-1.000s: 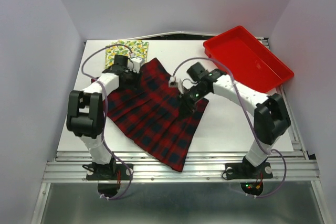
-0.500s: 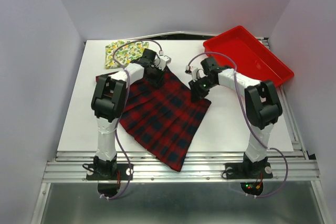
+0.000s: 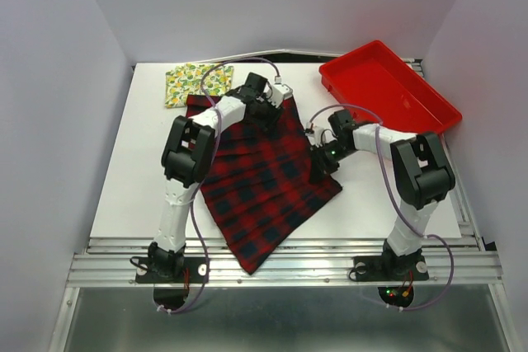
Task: Fold and stack the skirts
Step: Fold the skirt
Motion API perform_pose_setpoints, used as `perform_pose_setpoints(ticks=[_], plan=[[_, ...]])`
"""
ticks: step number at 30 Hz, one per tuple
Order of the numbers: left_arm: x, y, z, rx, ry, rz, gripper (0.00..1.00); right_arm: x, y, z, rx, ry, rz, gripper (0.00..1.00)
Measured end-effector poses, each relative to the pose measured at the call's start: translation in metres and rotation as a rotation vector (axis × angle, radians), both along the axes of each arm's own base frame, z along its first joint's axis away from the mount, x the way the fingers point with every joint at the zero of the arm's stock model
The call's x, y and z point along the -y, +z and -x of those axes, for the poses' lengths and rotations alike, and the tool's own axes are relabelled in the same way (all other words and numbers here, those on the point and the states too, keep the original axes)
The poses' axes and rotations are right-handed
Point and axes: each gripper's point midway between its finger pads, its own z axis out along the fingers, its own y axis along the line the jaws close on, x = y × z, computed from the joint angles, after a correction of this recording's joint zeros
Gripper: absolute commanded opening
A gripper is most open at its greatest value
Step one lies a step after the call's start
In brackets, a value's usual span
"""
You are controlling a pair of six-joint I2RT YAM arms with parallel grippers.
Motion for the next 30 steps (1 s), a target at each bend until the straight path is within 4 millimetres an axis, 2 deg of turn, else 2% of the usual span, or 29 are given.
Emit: perform_pose_setpoints(ticks=[3,6,9,11,12,13,14,15,17,20,22,24,26,28,30], plan=[[-0.011,0.013,-0.011,0.023,0.030,0.023,0.55,-0.010,0.001,0.020,-0.096,-0.025,-0.056,0.24],[-0.022,0.040,-0.017,0.061,0.049,0.039,0.55,-0.028,0.006,0.039,-0.172,-0.017,-0.104,0.26],[-0.035,0.086,-0.016,0.120,0.065,0.058,0.54,-0.044,0.007,0.061,-0.223,0.026,-0.122,0.28],[-0.040,0.110,-0.006,0.160,0.053,0.068,0.54,-0.051,0.010,0.072,-0.233,0.054,-0.118,0.31],[-0.046,0.129,0.012,0.197,0.034,0.072,0.55,-0.051,0.013,0.074,-0.220,0.064,-0.114,0.34],[-0.051,0.136,0.026,0.204,0.023,0.069,0.55,-0.051,0.018,0.073,-0.205,0.067,-0.116,0.39],[-0.059,0.147,0.046,0.226,0.006,0.067,0.55,-0.049,0.027,0.070,-0.161,0.079,-0.118,0.52],[-0.066,0.151,0.063,0.231,-0.006,0.060,0.56,-0.048,0.035,0.068,-0.126,0.092,-0.123,0.57],[-0.084,0.167,0.105,0.256,-0.039,0.048,0.57,-0.049,0.076,0.055,0.045,0.148,-0.166,0.64],[-0.100,0.182,0.139,0.290,-0.063,0.038,0.60,-0.046,0.133,0.036,0.353,0.278,-0.194,0.66],[-0.109,0.182,0.157,0.296,-0.064,0.032,0.60,-0.037,0.163,0.034,0.574,0.388,-0.166,0.65],[-0.119,0.172,0.171,0.270,-0.050,0.008,0.57,-0.033,0.170,0.040,0.685,0.472,-0.121,0.64],[-0.129,0.153,0.176,0.216,-0.017,-0.029,0.57,-0.032,0.160,0.052,0.741,0.568,-0.064,0.63],[-0.136,0.132,0.175,0.156,0.023,-0.059,0.57,-0.032,0.137,0.057,0.721,0.632,-0.013,0.61],[-0.143,0.106,0.169,0.084,0.078,-0.100,0.56,-0.029,0.113,0.053,0.673,0.650,0.043,0.59]])
